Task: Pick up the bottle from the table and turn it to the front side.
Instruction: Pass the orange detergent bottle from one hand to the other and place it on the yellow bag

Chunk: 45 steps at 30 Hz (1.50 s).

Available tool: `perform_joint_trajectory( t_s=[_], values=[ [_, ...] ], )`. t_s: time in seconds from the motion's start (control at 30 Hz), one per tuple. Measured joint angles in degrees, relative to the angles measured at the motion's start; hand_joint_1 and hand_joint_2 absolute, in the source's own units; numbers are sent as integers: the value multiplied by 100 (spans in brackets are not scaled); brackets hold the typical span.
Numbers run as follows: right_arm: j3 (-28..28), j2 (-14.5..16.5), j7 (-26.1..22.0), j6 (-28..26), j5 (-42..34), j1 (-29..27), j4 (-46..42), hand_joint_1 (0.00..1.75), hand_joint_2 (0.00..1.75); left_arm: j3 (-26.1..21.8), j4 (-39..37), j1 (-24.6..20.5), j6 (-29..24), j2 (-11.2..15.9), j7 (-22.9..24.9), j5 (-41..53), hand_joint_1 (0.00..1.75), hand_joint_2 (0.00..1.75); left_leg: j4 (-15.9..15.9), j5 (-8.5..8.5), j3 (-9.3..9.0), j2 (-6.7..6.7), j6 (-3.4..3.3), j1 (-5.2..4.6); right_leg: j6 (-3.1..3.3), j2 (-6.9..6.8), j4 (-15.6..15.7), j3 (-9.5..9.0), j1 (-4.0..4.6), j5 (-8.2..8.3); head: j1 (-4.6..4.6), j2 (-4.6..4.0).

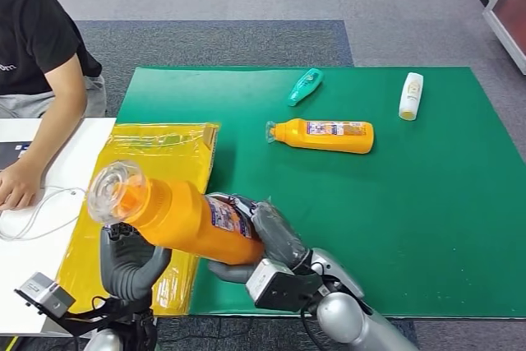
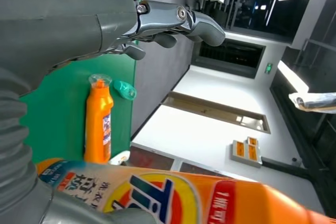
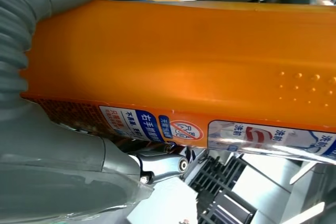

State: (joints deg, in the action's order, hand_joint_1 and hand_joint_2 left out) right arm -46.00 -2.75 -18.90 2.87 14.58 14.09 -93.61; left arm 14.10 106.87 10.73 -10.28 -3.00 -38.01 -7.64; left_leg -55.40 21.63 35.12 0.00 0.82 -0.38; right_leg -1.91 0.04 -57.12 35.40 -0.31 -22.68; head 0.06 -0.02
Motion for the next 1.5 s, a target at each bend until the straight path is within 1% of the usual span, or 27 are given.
perform_joint_trajectory(
  t_s=[0.17,0.3,0.47,0.6,0.77,0.9,1.3,1.5],
  values=[
    [-46,55,11,72,-64,40,15,175,175,-4,-56,-67,46,0,-21,115,0,175,0,1,0,0,0,0,0,0,0,0,0,-1,1,0],
    [-111,93,-2,48,-73,16,59,175,175,21,-54,-79,139,20,-54,214,0,0,0,1,1,0,-1,0,0,0,0,2,0,-1,1,0],
    [-133,165,-5,15,-149,50,153,175,175,220,-11,-179,251,79,-116,271,0,0,0,1,1,0,0,0,0,0,0,2,0,0,0,0],
    [-145,171,-30,62,-264,83,264,175,175,410,196,-238,381,158,-157,184,0,0,0,0,1,0,0,0,0,0,0,1,0,0,1,0],
    [-145,172,-38,85,-325,80,377,175,175,574,455,-247,421,274,-201,145,0,0,0,0,1,0,0,0,0,0,0,1,0,0,1,0],
    [-145,174,-43,99,-336,81,451,175,175,627,511,-281,471,323,-168,-5,0,175,0,0,1,0,0,0,0,0,0,2,0,0,1,0],
    [-145,200,-108,367,-648,63,471,175,175,626,392,-455,505,333,121,-195,0,175,0,0,1,0,0,0,0,0,0,2,0,0,1,0],
    [-144,201,-105,448,-768,30,426,175,175,560,148,-575,348,333,224,153,0,175,0,0,2,0,0,0,0,0,0,3,0,0,1,0]
  ],
)
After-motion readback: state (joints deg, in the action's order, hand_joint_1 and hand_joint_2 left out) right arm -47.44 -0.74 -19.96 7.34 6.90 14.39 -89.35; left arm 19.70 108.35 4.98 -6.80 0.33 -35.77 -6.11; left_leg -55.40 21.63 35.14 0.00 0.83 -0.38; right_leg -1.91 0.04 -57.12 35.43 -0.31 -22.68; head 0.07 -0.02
